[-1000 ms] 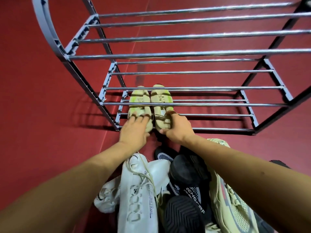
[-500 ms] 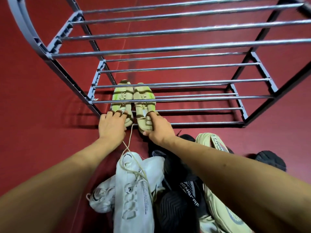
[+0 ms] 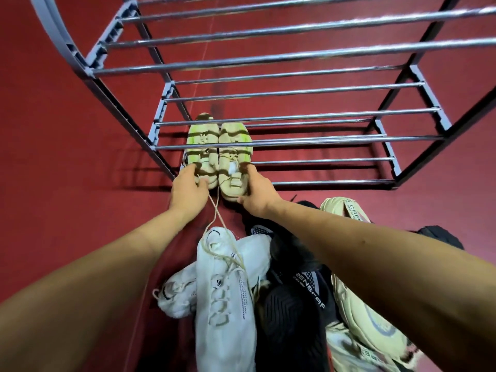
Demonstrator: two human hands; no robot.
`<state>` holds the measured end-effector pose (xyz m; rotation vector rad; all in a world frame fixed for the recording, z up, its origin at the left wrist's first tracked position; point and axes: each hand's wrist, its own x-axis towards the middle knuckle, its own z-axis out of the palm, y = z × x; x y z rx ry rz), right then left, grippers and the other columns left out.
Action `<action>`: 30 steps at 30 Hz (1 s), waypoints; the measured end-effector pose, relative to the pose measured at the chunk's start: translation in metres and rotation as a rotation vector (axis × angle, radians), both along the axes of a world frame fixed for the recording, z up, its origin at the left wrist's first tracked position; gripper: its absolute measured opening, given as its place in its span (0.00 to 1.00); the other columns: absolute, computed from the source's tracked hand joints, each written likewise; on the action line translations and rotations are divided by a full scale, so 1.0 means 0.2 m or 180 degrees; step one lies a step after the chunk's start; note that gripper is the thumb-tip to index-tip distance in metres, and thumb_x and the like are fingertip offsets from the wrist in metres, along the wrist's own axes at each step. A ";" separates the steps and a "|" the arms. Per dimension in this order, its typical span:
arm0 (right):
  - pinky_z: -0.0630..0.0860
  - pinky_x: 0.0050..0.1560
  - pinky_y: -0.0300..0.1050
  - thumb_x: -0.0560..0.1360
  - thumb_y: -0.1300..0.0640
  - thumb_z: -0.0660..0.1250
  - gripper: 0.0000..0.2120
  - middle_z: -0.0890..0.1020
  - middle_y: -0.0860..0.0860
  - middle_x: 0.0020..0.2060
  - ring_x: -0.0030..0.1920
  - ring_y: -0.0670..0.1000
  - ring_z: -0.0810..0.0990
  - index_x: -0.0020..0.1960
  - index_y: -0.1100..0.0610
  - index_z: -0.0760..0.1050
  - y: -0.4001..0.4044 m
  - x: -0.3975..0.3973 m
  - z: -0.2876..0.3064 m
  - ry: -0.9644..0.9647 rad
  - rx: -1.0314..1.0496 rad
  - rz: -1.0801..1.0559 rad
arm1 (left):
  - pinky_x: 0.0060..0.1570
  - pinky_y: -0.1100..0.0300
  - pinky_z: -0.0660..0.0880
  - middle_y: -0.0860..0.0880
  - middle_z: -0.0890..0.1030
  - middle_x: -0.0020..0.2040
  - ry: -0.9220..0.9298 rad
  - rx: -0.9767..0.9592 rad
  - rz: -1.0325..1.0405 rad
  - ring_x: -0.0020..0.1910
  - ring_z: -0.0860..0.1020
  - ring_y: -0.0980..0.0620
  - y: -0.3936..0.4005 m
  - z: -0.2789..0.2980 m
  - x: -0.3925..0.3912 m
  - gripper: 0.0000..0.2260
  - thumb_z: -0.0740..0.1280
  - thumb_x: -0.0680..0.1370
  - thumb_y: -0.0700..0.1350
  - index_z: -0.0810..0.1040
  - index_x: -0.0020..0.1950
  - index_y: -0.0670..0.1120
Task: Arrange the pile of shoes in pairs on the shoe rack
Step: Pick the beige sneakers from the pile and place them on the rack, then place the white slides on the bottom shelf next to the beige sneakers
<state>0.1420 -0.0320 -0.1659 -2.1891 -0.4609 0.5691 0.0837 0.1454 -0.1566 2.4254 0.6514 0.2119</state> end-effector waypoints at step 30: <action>0.79 0.49 0.46 0.71 0.35 0.71 0.22 0.84 0.48 0.47 0.47 0.50 0.82 0.52 0.51 0.77 -0.46 -0.52 0.83 -0.0256 -0.0365 0.1469 | 0.52 0.59 0.75 0.54 0.81 0.61 0.2848 0.2210 -0.2852 0.61 0.78 0.50 -0.31 1.17 -0.70 0.33 0.65 0.68 0.42 0.70 0.72 0.61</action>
